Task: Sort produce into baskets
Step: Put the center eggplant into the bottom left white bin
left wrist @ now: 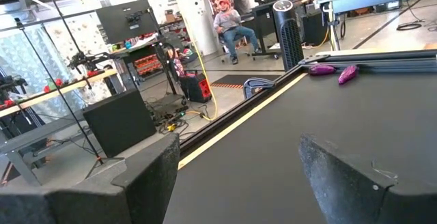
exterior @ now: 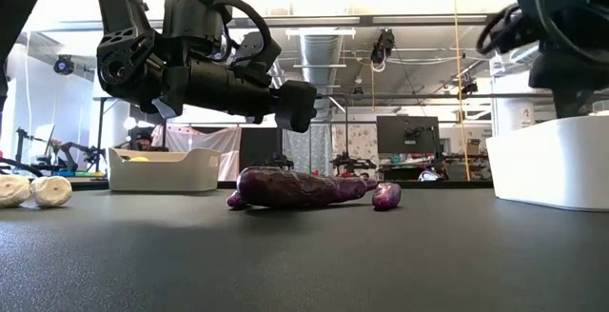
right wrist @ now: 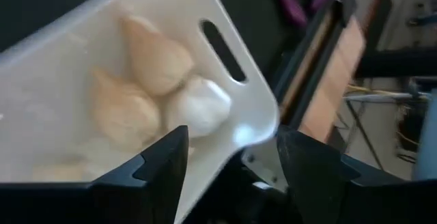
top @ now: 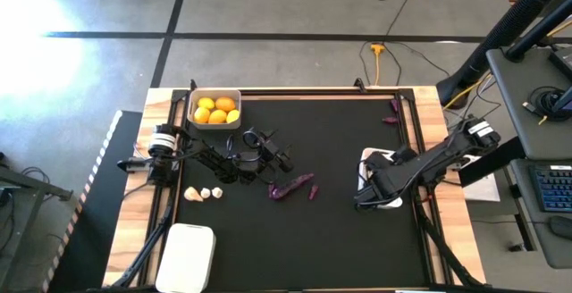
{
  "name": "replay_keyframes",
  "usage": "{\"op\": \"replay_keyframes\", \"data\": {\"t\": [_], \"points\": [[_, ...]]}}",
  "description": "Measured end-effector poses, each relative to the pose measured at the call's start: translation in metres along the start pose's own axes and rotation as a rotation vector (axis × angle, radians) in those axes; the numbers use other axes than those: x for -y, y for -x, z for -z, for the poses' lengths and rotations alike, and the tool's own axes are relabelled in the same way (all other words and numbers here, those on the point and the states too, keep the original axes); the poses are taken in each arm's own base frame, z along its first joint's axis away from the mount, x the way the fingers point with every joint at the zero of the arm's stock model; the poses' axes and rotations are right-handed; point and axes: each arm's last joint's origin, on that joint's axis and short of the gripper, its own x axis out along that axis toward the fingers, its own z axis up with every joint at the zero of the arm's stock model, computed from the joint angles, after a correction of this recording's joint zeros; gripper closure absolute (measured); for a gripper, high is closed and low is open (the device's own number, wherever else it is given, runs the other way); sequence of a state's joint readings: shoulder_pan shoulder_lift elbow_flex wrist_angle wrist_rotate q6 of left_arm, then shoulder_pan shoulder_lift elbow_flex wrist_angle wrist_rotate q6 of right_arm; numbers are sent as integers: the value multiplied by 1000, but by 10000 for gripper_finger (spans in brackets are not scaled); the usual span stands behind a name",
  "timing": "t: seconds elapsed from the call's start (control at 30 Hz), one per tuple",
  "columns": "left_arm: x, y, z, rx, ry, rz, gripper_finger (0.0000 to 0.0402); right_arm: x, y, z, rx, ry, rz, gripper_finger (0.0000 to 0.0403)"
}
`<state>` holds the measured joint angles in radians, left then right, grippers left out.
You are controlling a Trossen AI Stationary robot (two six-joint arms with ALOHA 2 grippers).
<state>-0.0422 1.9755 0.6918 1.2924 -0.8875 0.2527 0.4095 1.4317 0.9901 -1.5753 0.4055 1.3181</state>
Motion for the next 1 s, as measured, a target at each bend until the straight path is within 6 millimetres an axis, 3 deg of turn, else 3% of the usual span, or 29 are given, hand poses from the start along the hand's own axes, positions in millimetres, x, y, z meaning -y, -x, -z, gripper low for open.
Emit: {"op": "replay_keyframes", "data": {"t": [0.37,0.6,0.8,1.0], "points": [[3,-4,-6,13,15,1,119,20,42,-1,168,43,-219,193],[11,-14,-26,58,74,-15,119,32,67,5,313,87,-341,193],[20,-28,-59,132,168,-36,119,26,78,2,389,127,-437,193],[28,-44,-111,238,303,-63,119,25,78,2,413,167,-429,193]]}}
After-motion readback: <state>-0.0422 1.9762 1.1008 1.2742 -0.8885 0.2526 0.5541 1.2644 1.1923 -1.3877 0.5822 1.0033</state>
